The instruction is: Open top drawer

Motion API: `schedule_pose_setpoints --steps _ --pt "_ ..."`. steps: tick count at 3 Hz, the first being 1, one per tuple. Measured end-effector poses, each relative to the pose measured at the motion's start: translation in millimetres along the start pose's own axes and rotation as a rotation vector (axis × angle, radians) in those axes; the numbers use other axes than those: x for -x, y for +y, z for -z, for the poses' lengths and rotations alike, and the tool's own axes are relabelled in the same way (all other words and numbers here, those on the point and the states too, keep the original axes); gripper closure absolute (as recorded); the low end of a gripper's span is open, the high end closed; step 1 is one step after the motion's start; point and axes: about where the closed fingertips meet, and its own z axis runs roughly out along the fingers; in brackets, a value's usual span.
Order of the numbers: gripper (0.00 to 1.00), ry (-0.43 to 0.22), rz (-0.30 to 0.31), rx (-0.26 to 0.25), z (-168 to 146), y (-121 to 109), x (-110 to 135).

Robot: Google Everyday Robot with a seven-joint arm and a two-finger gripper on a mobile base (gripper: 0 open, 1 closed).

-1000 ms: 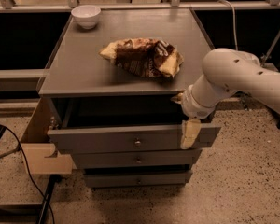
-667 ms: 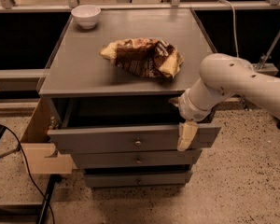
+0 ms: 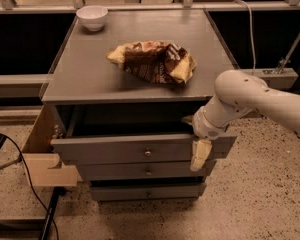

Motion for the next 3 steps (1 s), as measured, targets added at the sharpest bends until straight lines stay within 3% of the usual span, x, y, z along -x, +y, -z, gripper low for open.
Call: schedule_pose_setpoints --steps 3 --pt "0.00 -0.011 -0.046 0.134 -6 28 -9"
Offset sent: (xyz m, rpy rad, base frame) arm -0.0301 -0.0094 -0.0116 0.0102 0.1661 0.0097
